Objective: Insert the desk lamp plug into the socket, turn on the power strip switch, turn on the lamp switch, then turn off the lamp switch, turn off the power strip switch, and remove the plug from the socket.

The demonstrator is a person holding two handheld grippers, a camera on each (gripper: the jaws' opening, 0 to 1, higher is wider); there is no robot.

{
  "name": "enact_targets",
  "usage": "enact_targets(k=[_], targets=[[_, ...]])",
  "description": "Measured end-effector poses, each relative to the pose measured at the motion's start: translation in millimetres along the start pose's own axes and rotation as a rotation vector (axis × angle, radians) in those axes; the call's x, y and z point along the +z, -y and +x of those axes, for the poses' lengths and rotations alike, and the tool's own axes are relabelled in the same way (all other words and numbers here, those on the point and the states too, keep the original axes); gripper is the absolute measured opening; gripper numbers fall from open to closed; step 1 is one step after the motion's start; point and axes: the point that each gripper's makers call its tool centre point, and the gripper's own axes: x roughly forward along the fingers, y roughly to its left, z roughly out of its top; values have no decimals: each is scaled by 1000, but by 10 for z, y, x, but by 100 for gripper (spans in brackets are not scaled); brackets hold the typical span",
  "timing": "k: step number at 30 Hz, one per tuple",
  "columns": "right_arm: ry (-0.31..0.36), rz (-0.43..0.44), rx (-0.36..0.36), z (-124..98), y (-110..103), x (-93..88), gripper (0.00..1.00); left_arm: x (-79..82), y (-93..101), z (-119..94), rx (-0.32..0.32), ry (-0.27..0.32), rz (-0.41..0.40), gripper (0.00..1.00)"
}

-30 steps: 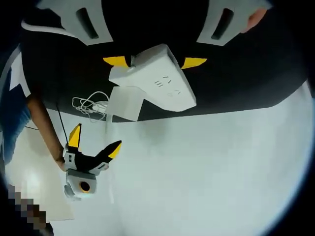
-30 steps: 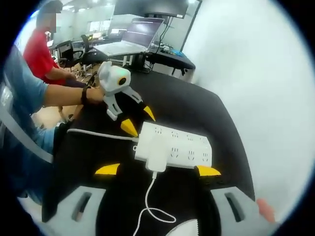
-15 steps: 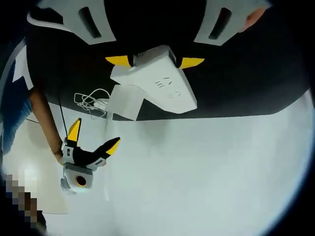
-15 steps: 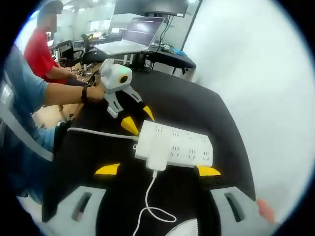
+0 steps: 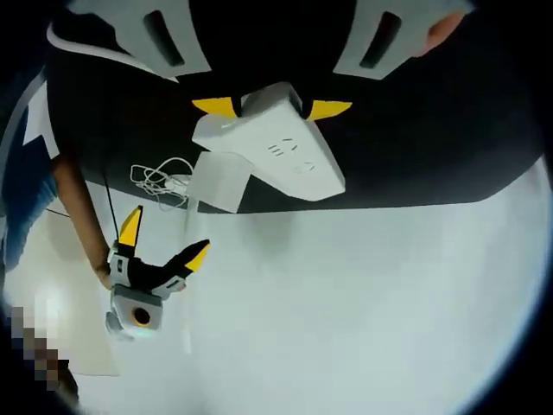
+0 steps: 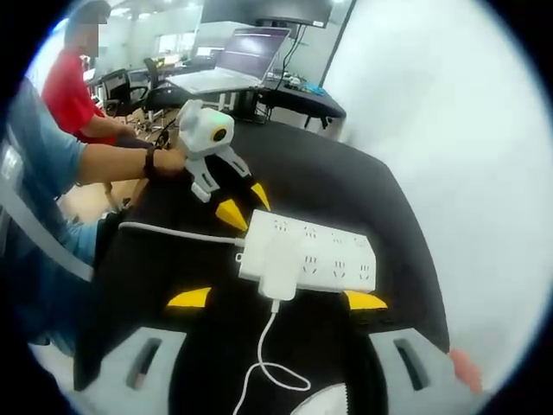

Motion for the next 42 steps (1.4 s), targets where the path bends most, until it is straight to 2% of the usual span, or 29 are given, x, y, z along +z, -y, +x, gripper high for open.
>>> enact_targets(k=[1, 4, 7, 12, 15, 23, 27, 32, 36, 38, 42], targets=[[-1, -2, -2, -3, 6, -5, 58, 6, -2, -7, 0, 2, 3, 26], [6, 4, -10, -42, 37, -10, 58, 157, 14, -50, -9, 83, 1, 32], [13, 10, -15, -72, 63, -11, 58, 232, 39, -82, -18, 117, 23, 39], [4, 14, -25, -73, 72, -32, 58, 239, 199, -43, -82, 117, 113, 42], [-1, 10, -23, -73, 60, -34, 57, 238, 255, -3, -110, 116, 140, 44], [-9, 9, -26, -91, 64, -57, 57, 174, 365, 112, -151, 77, 256, 46], [-10, 8, -26, -94, 71, -62, 57, 113, 377, 186, -158, 57, 341, 50], [-14, 3, -18, -70, 62, -66, 56, 75, 366, 214, -162, 48, 386, 46], [-21, 1, -12, -31, 58, -73, 56, 80, 378, 229, -184, 70, 406, 43], [-26, -5, -11, 2, 58, -77, 53, 70, 394, 250, -200, 82, 420, 40], [-39, 5, 5, 86, 33, -92, 47, 81, 391, 270, -201, 91, 434, 41]])
